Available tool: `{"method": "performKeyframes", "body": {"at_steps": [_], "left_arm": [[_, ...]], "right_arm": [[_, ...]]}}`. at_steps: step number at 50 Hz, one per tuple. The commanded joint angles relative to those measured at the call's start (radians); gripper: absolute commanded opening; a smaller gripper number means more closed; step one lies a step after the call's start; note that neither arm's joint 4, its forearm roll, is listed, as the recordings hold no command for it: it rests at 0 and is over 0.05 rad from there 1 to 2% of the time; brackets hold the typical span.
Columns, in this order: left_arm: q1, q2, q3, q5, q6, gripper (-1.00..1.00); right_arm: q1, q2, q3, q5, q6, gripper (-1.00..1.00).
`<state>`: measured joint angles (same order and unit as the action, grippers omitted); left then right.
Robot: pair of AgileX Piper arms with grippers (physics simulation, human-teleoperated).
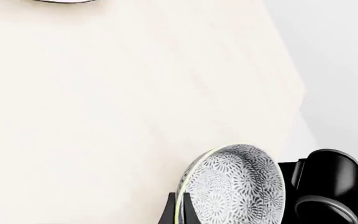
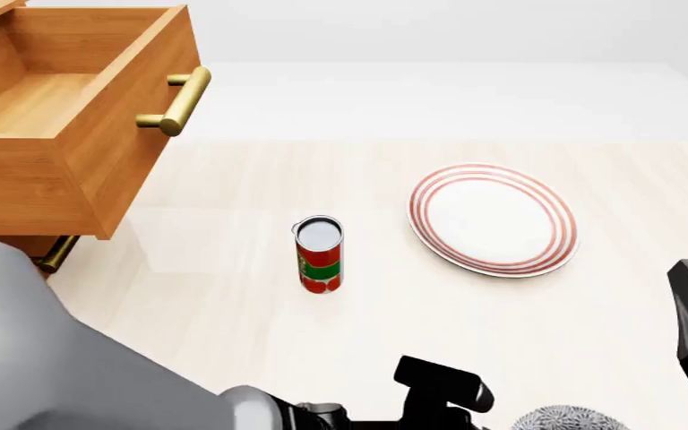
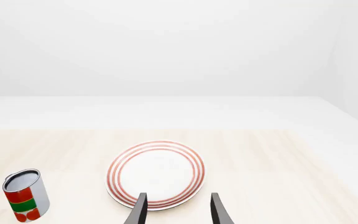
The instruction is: Put the bowl in the top drawer of the cabinet.
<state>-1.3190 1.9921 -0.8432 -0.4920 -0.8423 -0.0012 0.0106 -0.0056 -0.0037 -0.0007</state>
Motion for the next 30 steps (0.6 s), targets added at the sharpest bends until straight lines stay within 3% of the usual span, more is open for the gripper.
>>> {"method": "performKeyframes", "body": {"at_steps": [1,30], "left_arm": [[0.039,-0.029,0.010,0.033,0.024,-1.00],[0.094,-0.227,0.038,0.156,0.047,-1.00]], "right_arm": [[0.000,0.000,0.000,0.000,0.000,1.00],[0.000,0.000,0.000,0.000,0.000,1.00]]}}
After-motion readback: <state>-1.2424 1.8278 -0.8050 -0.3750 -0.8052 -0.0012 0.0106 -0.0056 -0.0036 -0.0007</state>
